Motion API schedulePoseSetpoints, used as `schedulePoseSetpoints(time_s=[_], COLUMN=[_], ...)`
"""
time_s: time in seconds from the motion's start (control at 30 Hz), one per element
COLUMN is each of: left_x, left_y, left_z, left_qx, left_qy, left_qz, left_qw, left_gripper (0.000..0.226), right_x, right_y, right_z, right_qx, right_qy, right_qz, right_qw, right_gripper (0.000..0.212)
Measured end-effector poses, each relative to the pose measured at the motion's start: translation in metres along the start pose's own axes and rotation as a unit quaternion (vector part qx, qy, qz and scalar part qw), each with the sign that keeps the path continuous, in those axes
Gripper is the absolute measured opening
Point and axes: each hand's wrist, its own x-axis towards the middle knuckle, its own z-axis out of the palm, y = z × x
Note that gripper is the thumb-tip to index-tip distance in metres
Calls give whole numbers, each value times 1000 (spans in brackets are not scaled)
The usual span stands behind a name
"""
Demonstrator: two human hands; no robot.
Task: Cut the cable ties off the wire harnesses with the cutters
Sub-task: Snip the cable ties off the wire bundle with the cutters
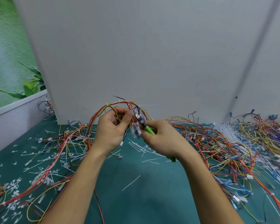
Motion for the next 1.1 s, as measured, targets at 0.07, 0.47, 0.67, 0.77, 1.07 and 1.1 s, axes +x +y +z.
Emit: schedulePoseSetpoints(time_s=[0.07, 0.47, 0.67, 0.77, 1.07, 1.1], left_x=[0, 0, 3, 4, 3, 3], left_y=[-1, 0, 9, 13, 21, 21], left_z=[-1, -4, -12, -13, -8, -8], left_qx=[3, -90, -202, -212, -238, -248], left_qy=[1, -46, -86, -102, -174, -178], left_qz=[0, -47, -145, -184, -338, -352], left_qw=[1000, 994, 965, 954, 894, 885], left_gripper=[17, 16, 21, 27, 34, 33], right_x=[0, 8, 9, 9, 8, 7], right_y=[0, 4, 13, 20, 20, 20], right_z=[1, 6, -13, -17, -14, -15], right_qx=[6, 130, 215, 177, 153, 152], right_qy=[-3, 109, 209, 208, 157, 141], right_qz=[-1, 29, 43, 49, -25, -30], right_qw=[1000, 985, 953, 961, 975, 978], right_gripper=[24, 22, 11, 30, 14, 14])
